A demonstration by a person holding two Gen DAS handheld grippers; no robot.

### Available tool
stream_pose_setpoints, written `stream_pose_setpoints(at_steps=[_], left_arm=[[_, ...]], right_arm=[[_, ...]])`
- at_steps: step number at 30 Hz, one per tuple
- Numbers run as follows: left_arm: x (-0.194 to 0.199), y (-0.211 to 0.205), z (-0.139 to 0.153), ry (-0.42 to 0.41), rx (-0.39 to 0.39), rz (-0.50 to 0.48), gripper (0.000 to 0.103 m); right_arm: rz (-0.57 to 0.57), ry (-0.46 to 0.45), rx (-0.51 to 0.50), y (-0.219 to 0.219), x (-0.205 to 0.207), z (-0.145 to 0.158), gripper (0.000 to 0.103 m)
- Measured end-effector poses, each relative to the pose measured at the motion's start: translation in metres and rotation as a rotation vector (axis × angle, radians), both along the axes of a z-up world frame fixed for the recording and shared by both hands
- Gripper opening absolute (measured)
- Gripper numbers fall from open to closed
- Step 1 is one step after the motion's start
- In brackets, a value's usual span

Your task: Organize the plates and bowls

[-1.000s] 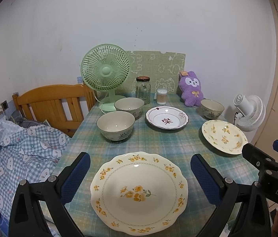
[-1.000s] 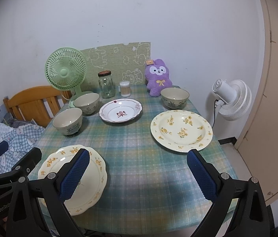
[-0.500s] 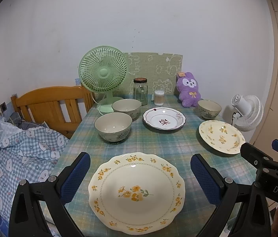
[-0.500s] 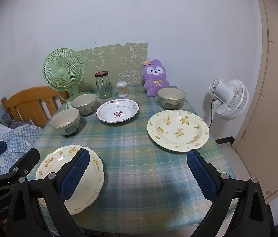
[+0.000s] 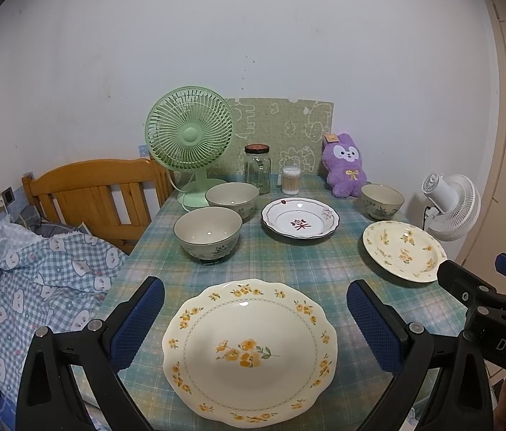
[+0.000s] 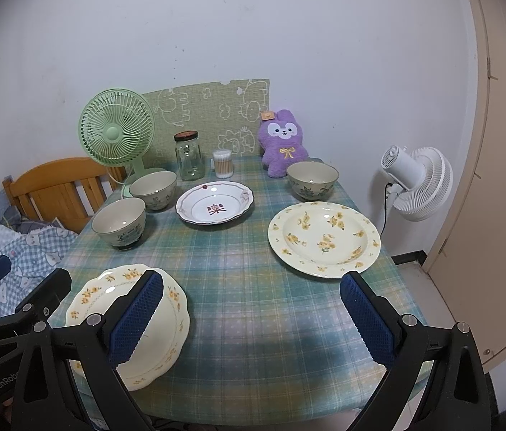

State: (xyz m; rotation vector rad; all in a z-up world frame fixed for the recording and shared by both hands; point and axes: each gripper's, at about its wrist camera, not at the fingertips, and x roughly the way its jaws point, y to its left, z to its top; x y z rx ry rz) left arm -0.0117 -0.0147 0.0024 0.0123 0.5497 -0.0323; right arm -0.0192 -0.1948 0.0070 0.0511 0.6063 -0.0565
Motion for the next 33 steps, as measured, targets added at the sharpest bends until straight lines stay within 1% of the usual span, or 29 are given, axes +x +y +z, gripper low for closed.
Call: stream_pose_setpoints(at_steps=[7, 11, 19, 25, 33], left_arm=[[-0.001, 0.0, -0.001, -0.002, 0.0, 0.001, 0.102], [-0.001, 0.0, -0.001, 0.003, 0.004, 0.002, 0.1], [0.004, 0.013, -0.002, 0.026, 0.005, 0.032, 0.099], [0.017, 0.032, -0.006, 0.037, -0.003, 0.065, 0.096], [0.047, 0.056, -0.021, 0.092, -0.004, 0.046, 0.093]], right_arm=[[0.001, 0.0, -0.001, 0.0, 0.0, 0.0, 0.1], [0.012, 0.004, 0.003, 0.001, 0.002, 0.0, 0.098], [0.043, 0.028, 0.003, 0.014, 0.012, 0.0, 0.097], [0.074, 0.041, 0.008, 0.034, 0.025, -0.002, 0.097], [0.053, 0.089, 0.007, 0.064, 0.056, -0.015, 0.096]])
